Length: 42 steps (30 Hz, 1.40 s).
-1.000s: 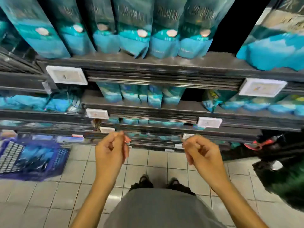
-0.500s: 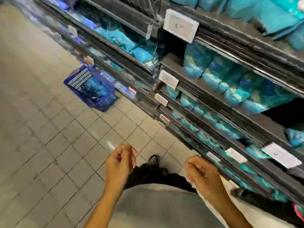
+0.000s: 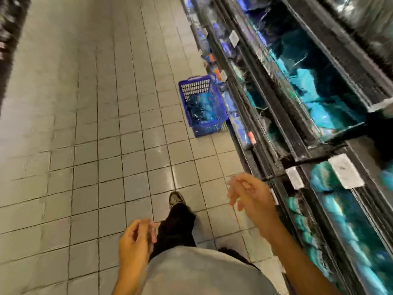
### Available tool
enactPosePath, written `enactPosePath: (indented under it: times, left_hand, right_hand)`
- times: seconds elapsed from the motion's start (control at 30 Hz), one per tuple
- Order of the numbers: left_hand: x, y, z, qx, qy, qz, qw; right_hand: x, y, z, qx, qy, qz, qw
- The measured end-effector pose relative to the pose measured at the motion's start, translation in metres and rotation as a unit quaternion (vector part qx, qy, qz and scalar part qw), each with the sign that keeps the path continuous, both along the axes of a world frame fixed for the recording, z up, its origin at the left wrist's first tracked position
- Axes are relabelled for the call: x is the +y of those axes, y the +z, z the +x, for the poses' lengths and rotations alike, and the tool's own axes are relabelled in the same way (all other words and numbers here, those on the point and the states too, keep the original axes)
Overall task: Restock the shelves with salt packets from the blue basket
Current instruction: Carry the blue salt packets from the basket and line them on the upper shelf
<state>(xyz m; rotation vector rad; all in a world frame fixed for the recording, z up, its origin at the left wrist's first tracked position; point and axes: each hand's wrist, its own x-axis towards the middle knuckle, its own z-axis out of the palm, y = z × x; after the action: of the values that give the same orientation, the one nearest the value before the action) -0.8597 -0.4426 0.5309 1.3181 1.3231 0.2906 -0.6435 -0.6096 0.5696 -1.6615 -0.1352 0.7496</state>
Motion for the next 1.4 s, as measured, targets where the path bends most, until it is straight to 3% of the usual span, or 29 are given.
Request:
enactPosePath:
  times: [0.33,0.5,0.7,1.03,1.27,1.4]
  left_hand:
    - [0.176,-0.021,0.077,-0.032,-0.025,0.005,0.999]
    - [0.247,-0.018,0.147,-0.053,-0.072,-0.015,0.996]
    - [0.313,-0.011,0.232,-0.064,-0.114,-0.014,0.991]
    - [0.386,-0.024,0.322,0.026,-0.087,0.01,0.996]
    - [0.437,-0.016,0.386,0.061,-0.044,0.031,0.997]
    - [0.47,-0.016,0.438,0.054,-0.093,0.039,0.993]
  right_hand:
    - [0.135,-0.008,0.055,0.013,-0.039,-0.062,0.997]
    - [0.16,-0.015,0.077,0.029,-0.094,-0.092,0.991]
    - [0.186,-0.018,0.124,0.009,-0.071,-0.131,0.989]
    - [0.277,-0.083,0.284,0.036,-0.053,-0.103,0.993]
    - [0.379,-0.08,0.383,0.068,-0.042,-0.045,0.996]
    - [0.413,-0.081,0.42,0.093,-0.072,-0.036,0.992]
